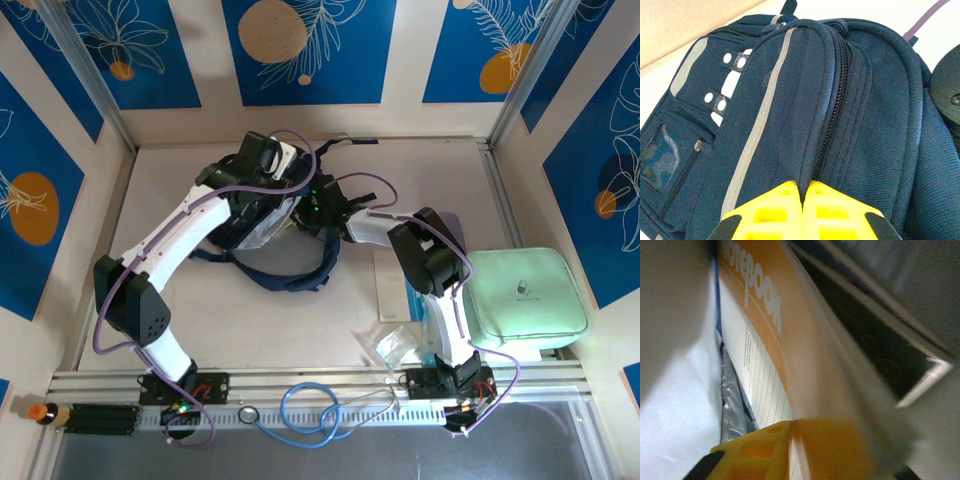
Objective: Pack the student bag
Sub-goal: Place the book in the student bag, then close the student bag at the top-center of the table.
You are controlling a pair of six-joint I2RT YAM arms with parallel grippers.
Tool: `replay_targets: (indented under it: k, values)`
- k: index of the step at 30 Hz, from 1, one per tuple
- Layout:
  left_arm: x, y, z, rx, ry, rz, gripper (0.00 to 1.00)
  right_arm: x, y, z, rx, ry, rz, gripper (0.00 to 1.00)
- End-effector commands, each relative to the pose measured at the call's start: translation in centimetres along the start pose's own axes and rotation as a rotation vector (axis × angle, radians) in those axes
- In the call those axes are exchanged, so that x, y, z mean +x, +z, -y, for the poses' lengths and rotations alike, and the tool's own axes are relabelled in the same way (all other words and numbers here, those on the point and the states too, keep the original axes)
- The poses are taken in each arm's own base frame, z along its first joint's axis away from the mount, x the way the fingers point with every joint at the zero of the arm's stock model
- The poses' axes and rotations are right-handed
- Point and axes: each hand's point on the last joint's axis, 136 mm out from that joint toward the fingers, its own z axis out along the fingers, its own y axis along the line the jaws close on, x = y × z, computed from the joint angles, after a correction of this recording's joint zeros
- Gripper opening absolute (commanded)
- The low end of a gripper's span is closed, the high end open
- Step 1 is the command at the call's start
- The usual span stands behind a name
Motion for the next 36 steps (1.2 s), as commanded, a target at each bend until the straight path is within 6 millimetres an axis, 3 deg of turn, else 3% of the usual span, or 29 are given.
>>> replay_targets:
  k: [1, 5, 9, 14, 20, 25, 27, 31, 32, 34, 36]
  values:
    - [-3.1, -2.3, -0.1, 0.031, -0.039, 0.129, 0.00, 1.2, 1.0, -1.9, -0.069, 0.004, -0.089, 0.23]
    - [-2.9, -2.0, -0.4, 0.023, -0.050, 0.124, 0.00, 1.4, 0.8, -1.9, -0.070, 0.013, -0.118, 0.41]
    - [-2.7, -1.9, -0.8, 0.012, -0.059, 0.128, 0.00, 1.2, -1.4, -1.3, -0.032, 0.004, -0.073, 0.58]
    - [-2.1, -1.5, -1.8, -0.014, -0.083, 0.117, 0.00, 1.5, -4.8, -1.6, -0.067, -0.009, -0.052, 0.65]
    - [-0.6, -0.6, -3.0, -0.052, -0.092, 0.085, 0.00, 2.0, -8.7, 0.9, -0.014, 0.023, -0.023, 0.65]
    - [2.1, 0.0, -4.2, -0.098, -0.095, 0.029, 0.00, 1.6, -13.4, 2.9, 0.055, -0.051, 0.082, 0.64]
    - [3.5, -0.3, -4.8, -0.134, -0.106, 0.005, 0.00, 0.8, -16.2, 4.3, 0.132, -0.082, 0.163, 0.66]
    - [5.8, -0.8, -3.7, -0.082, -0.150, 0.001, 0.00, -1.6, -21.3, 7.5, 0.324, -0.095, 0.307, 0.73]
    - [6.3, -0.8, -2.8, -0.034, -0.158, 0.004, 0.06, -2.2, -22.4, 8.3, 0.366, -0.089, 0.335, 0.74]
    - [6.8, -0.9, -1.4, 0.038, -0.180, 0.014, 0.30, -2.9, -23.7, 10.0, 0.417, -0.058, 0.356, 0.75]
    - [7.0, -1.0, -0.3, 0.096, -0.202, 0.025, 0.41, -3.2, -24.5, 12.1, 0.462, -0.007, 0.345, 0.75]
